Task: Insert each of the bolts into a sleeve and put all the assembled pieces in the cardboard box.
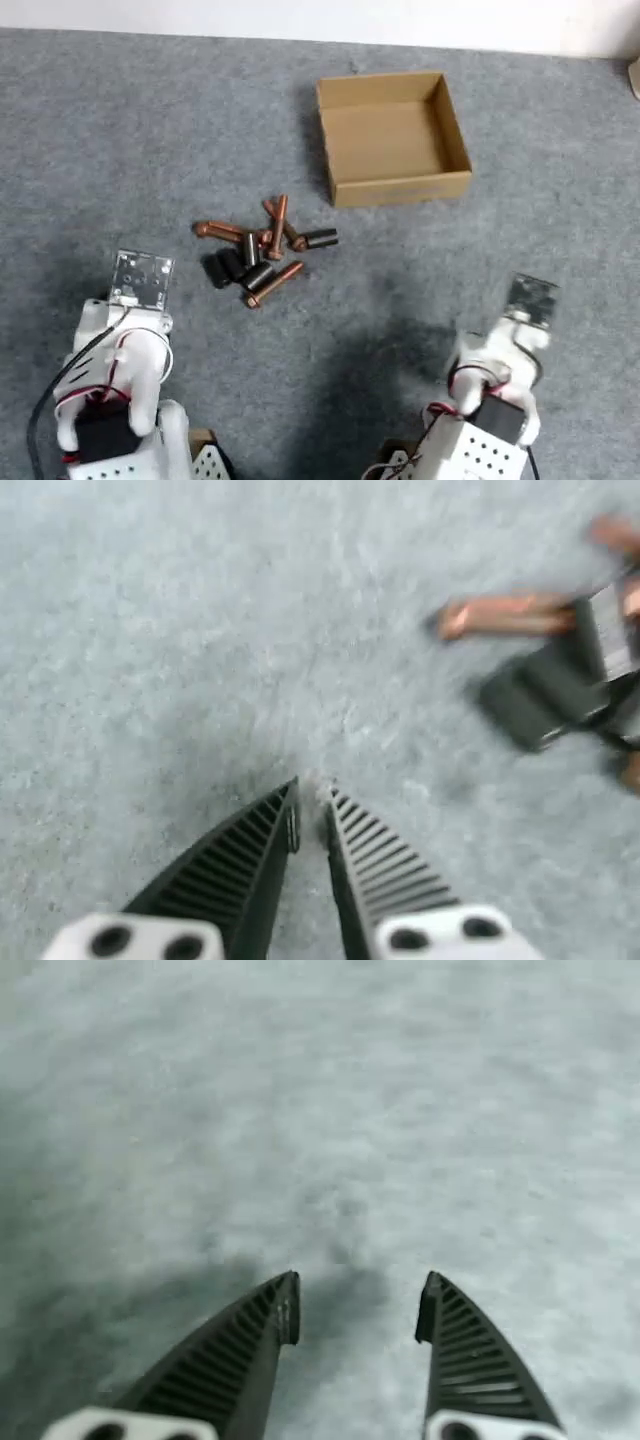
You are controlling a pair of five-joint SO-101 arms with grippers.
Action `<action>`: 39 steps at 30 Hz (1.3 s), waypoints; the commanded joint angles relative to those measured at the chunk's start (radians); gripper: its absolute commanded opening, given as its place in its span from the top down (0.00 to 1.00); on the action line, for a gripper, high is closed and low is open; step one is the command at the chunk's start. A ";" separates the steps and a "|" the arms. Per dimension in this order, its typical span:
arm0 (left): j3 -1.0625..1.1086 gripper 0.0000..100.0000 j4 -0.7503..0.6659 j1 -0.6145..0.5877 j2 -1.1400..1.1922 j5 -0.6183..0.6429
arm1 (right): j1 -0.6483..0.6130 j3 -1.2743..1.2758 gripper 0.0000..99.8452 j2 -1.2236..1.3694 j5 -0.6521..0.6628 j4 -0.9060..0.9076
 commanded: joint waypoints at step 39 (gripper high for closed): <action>-0.849 0.93 -0.384 0.426 1.732 0.413 | -0.203 0.101 0.82 -0.005 0.018 -0.094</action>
